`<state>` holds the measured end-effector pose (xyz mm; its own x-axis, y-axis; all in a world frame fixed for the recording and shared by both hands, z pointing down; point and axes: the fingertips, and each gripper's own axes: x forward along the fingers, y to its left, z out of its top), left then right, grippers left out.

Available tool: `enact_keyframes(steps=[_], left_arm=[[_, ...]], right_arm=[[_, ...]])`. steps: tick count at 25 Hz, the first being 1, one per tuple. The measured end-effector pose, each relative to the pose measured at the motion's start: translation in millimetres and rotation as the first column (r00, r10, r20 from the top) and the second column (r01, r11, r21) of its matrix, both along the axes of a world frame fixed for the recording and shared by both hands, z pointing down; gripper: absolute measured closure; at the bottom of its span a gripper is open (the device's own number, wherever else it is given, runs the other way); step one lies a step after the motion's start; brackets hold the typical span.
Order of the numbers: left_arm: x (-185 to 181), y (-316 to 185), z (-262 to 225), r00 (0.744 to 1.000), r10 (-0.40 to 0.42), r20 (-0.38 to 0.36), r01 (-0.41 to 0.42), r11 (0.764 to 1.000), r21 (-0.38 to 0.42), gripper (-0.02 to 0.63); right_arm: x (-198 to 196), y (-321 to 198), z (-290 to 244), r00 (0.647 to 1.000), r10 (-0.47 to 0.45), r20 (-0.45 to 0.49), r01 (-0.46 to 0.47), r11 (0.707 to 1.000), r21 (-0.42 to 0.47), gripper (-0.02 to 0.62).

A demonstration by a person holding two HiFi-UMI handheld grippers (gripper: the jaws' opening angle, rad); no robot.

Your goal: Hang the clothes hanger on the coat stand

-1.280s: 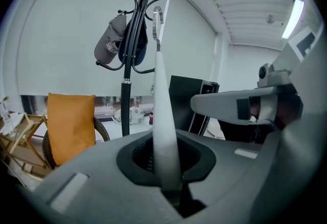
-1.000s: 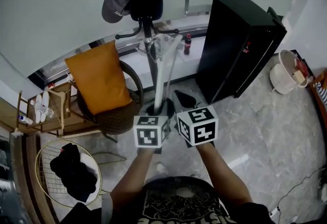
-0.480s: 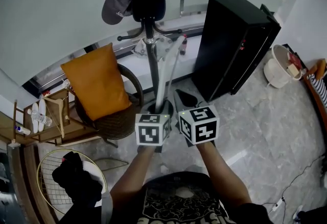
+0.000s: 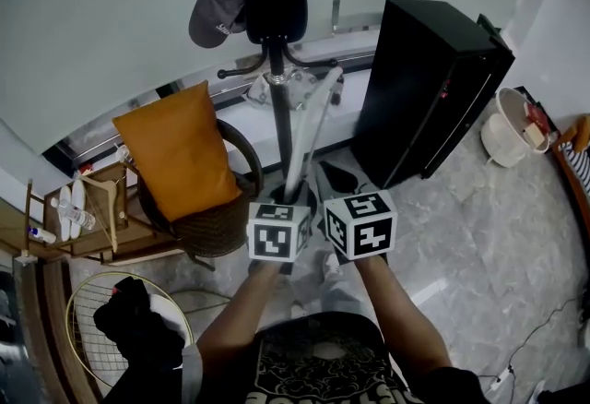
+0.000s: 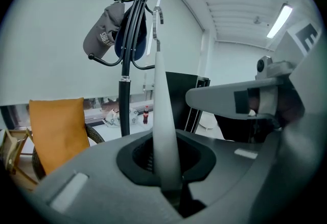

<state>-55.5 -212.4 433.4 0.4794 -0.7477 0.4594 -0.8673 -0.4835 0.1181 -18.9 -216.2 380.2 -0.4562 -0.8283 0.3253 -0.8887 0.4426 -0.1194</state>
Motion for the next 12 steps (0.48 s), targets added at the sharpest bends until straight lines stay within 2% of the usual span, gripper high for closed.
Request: enact_keyframes(steps=[5, 12], left_arm=[[-3, -20, 0, 1.0, -0.021, 0.009, 0.021, 1.0, 0.004, 0.561], [5, -51, 6, 0.999, -0.047, 0.005, 0.047, 0.999, 0.0, 0.561]], right_arm=[[-6, -21, -4, 0.999, -0.034, -0.001, 0.034, 0.999, 0.016, 0.595], [6, -53, -6, 0.999, -0.048, -0.013, 0.048, 0.999, 0.021, 0.595]])
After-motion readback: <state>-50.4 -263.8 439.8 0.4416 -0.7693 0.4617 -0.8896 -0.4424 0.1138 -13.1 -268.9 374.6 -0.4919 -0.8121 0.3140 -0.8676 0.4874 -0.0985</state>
